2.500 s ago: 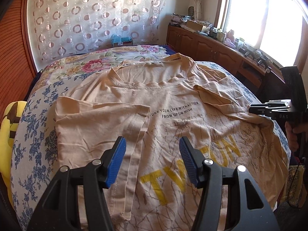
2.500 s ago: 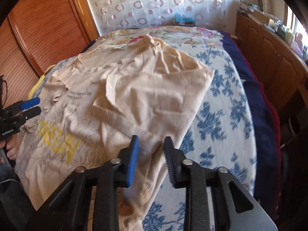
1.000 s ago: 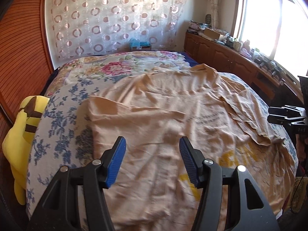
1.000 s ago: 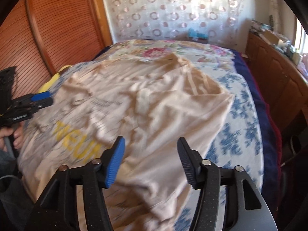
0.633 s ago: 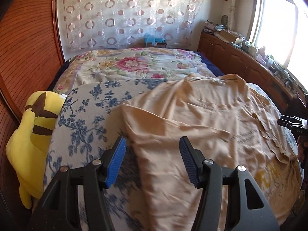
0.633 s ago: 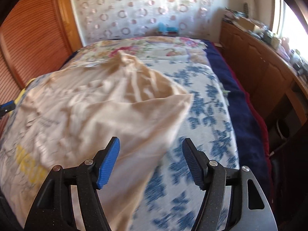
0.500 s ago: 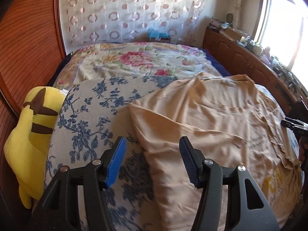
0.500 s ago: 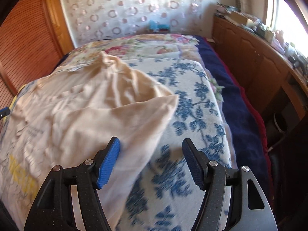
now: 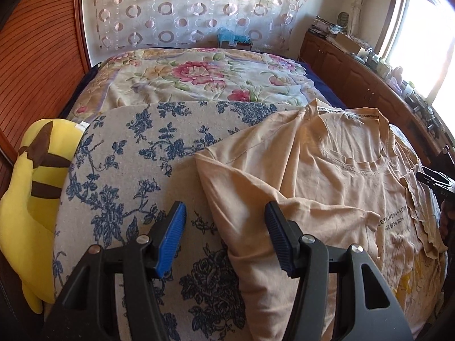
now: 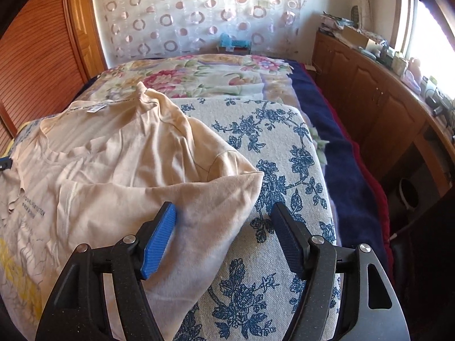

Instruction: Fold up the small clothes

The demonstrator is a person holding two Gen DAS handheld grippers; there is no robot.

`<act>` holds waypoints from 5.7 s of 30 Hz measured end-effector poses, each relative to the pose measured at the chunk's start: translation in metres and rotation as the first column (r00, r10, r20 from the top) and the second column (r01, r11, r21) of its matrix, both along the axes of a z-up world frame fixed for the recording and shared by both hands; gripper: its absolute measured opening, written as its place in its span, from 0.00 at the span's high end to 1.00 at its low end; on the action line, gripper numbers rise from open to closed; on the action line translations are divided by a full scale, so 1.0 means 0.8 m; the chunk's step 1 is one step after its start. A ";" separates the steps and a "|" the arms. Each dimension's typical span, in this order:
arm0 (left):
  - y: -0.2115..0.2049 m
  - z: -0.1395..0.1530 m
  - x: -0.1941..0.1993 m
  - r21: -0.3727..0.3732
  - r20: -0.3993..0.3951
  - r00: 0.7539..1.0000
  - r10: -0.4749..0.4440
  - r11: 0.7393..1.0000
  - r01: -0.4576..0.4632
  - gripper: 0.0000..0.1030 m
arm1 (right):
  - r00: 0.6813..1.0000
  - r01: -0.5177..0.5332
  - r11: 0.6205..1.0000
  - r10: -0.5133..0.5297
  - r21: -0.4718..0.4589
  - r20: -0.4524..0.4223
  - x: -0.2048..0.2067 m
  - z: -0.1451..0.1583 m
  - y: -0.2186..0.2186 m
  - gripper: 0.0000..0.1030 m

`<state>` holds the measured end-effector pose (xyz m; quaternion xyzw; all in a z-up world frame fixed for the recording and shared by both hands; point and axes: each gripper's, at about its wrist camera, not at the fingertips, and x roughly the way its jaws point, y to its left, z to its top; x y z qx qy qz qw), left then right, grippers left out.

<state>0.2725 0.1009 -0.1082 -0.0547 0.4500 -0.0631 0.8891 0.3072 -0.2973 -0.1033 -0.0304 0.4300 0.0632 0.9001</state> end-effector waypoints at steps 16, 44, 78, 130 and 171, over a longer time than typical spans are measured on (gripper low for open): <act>-0.020 0.009 0.011 -0.056 -0.010 0.992 -0.123 0.991 0.122 0.83 | 0.989 -0.141 0.990 0.141 0.015 -0.033 0.007 0.003 0.028 0.92; 0.013 0.212 -0.060 0.034 0.398 0.914 -0.080 0.997 0.073 1.00 | 0.927 -0.164 0.981 0.191 -0.108 0.322 -0.039 0.200 0.060 0.96; 0.014 0.045 -0.377 0.064 0.259 0.961 -0.095 0.995 0.082 0.85 | 0.975 -0.209 0.978 0.207 0.012 0.082 -0.342 0.029 0.007 0.81; 0.000 0.007 -0.207 -0.050 0.008 0.978 -0.206 0.977 0.206 0.91 | 0.960 -0.276 0.957 0.278 0.090 -0.016 -0.212 0.002 0.034 0.95; 0.061 0.457 -0.397 -0.015 0.784 0.616 -0.082 0.988 0.151 0.96 | 0.630 -0.225 0.957 0.285 -0.181 0.722 -0.439 0.487 0.048 0.97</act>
